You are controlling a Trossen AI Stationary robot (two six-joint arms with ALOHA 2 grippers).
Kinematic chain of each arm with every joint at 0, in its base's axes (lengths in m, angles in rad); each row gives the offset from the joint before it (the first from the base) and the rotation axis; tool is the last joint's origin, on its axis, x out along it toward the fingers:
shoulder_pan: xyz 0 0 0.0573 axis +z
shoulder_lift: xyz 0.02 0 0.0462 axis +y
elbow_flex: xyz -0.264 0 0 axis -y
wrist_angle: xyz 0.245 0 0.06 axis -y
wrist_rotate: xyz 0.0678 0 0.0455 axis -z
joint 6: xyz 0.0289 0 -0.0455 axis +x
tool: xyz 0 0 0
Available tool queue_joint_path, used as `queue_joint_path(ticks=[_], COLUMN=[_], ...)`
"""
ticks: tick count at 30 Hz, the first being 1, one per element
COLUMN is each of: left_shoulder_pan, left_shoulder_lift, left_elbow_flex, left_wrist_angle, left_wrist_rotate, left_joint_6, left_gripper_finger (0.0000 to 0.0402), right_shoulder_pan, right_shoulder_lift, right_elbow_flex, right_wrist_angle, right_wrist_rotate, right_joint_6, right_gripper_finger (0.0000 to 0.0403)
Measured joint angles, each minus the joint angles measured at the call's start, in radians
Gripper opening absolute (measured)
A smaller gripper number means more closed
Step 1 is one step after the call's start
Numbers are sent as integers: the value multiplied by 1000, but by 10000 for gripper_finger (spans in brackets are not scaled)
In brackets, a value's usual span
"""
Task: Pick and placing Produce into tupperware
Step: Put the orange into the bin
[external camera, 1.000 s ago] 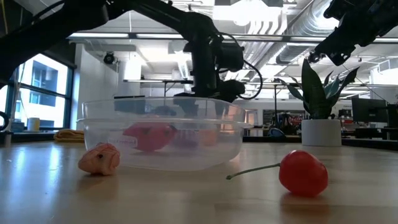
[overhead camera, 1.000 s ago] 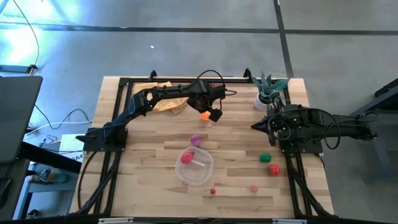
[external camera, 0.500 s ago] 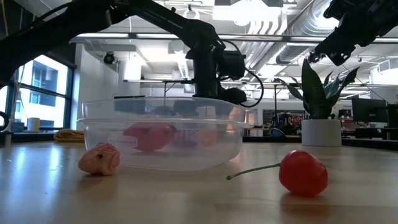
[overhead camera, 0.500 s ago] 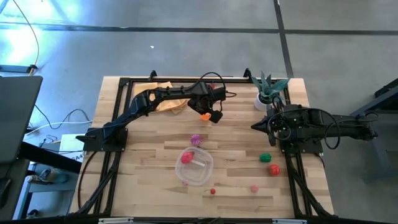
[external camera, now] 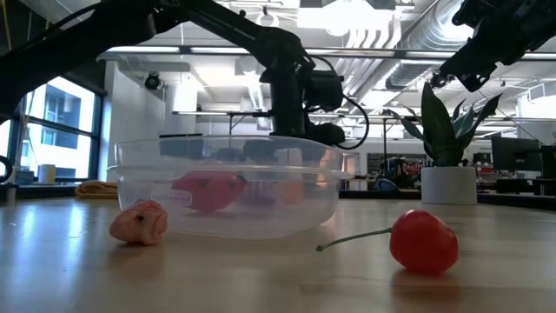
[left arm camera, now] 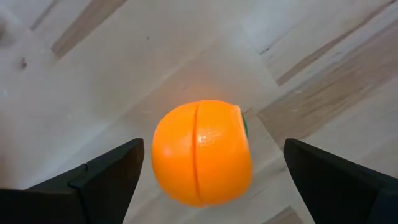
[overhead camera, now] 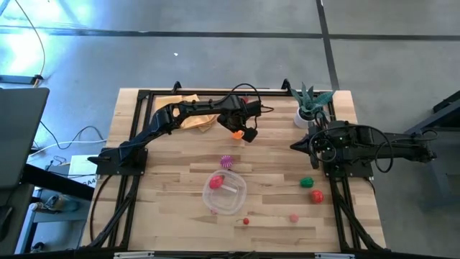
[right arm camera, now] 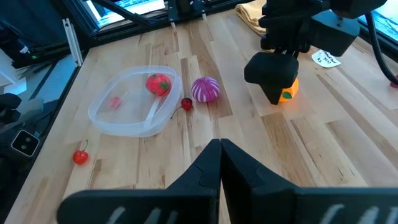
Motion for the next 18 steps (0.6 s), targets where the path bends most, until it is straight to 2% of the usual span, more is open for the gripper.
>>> queue_joint_path(ticks=[13, 18], left_shoulder_pan=[11, 12], left_shoulder_lift=[32, 32], left_elbow_flex=[0, 0], left_wrist_angle=[19, 12], left_wrist_rotate=[20, 24], left_joint_6=[16, 20], left_gripper_finger=[373, 338], right_shoulder_pan=[0, 0], right_shoulder_lift=[0, 0], right_elbow_flex=[0, 0], right_wrist_angle=[0, 0], right_wrist_rotate=[0, 0], right_joint_6=[0, 0], right_gripper_finger=[0, 0])
